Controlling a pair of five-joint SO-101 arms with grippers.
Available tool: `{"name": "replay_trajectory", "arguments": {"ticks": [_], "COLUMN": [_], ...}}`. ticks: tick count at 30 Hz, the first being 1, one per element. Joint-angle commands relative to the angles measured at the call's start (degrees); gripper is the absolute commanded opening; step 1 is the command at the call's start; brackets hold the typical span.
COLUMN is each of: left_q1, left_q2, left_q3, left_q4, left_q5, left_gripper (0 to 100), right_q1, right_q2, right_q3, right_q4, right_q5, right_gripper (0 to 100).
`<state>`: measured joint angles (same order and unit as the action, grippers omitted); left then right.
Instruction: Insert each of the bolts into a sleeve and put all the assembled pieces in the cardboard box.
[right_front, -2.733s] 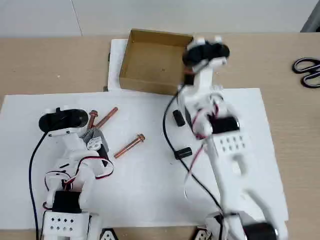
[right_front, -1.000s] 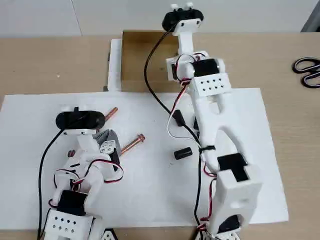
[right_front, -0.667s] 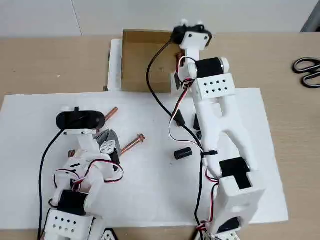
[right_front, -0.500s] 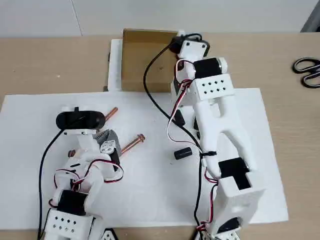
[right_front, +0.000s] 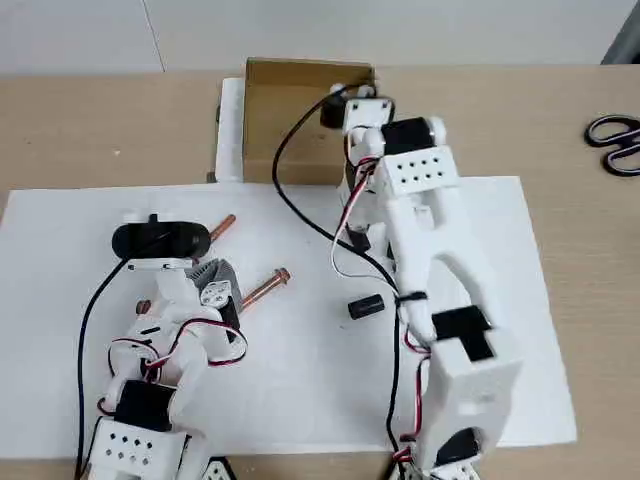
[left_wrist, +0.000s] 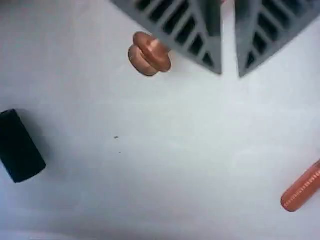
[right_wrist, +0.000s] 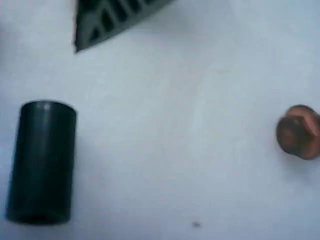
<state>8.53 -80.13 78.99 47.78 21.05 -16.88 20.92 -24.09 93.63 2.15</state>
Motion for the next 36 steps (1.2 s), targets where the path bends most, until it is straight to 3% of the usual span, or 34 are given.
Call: {"name": "replay_trajectory", "arguments": {"ticks": [1, 11, 24, 30, 36], "left_q1": [-0.1, -0.1, -0.1, 0.0, 0.1], "left_q2": [-0.8, -0.8, -0.8, -0.8, -0.8], "left_q3": [-2.3, -2.3, -2.6, -2.4, -2.4], "left_q4": [-0.2, -0.2, -0.2, -0.2, -0.2], "left_q5": [-0.3, -0.4, -0.4, -0.4, -0.4], "left_gripper": [1, 1, 1, 1, 1], "right_q1": [-1.0, -4.9, -2.6, -2.6, -2.6], "right_q2": [1.0, 3.9, 8.1, 8.3, 8.6], "right_q3": [-2.5, -2.5, -2.6, -2.6, -2.5], "right_q4": [0.9, -1.9, -5.5, -5.0, -6.3], "right_q5": [1.5, 1.5, 3.8, 5.2, 6.1], "right_gripper": [12.5, 12.5, 12.7, 20.3, 19.3]}}
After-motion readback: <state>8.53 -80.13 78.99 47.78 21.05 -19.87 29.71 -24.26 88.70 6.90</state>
